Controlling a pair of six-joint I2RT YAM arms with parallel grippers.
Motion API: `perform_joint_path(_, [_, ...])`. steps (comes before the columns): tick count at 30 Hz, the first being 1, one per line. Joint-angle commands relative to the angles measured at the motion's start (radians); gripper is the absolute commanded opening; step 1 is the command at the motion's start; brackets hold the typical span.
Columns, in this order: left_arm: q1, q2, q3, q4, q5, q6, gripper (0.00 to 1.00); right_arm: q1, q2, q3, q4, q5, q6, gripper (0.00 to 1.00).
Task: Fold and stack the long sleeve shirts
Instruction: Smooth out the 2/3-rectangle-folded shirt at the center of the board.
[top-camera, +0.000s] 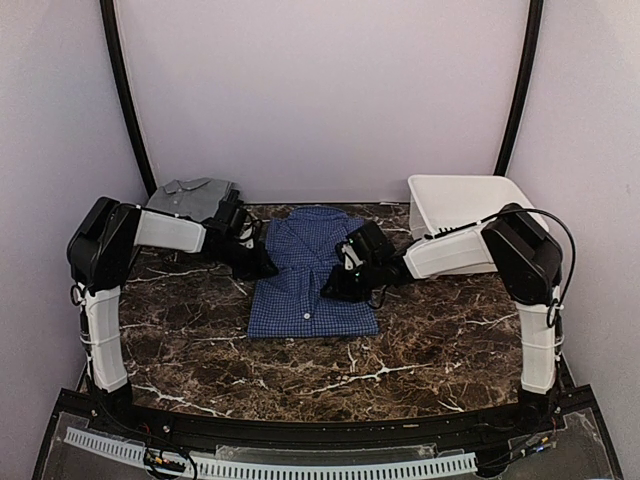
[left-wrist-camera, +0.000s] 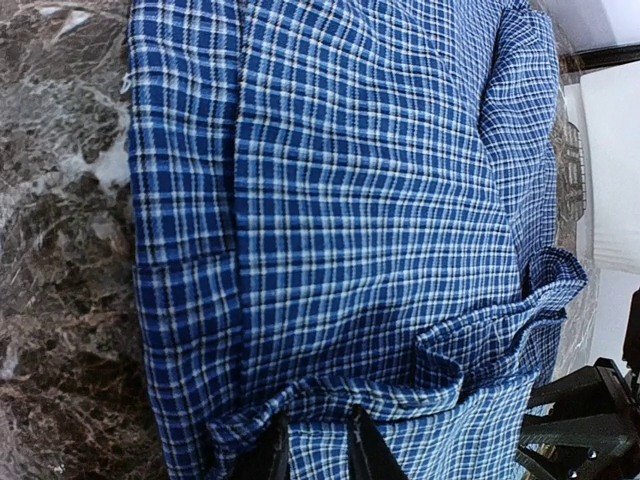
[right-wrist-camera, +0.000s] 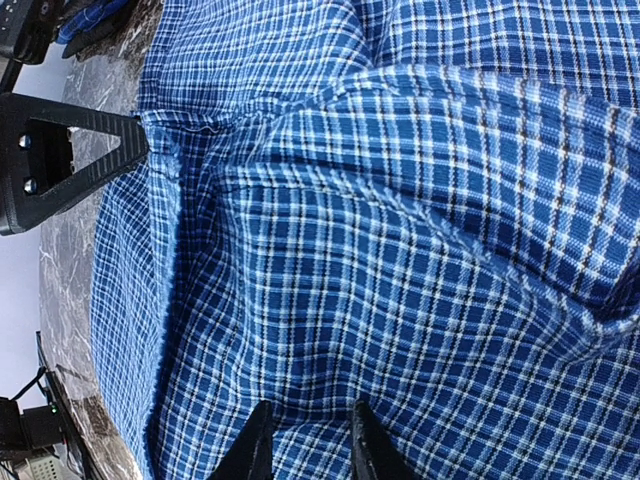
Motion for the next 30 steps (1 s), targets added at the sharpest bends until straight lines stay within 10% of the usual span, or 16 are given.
perform_joint_path(1, [0.007,0.012,0.016,-0.051,-0.023,0.024,0.2,-0.002,-0.046,0.027,-0.032,0.016,-0.016,0.25])
perform_joint_path(30, [-0.01,-0.052,0.106,-0.123,-0.027,0.07,0.24,-0.006,0.052,0.177,-0.079,0.048,-0.018,0.27])
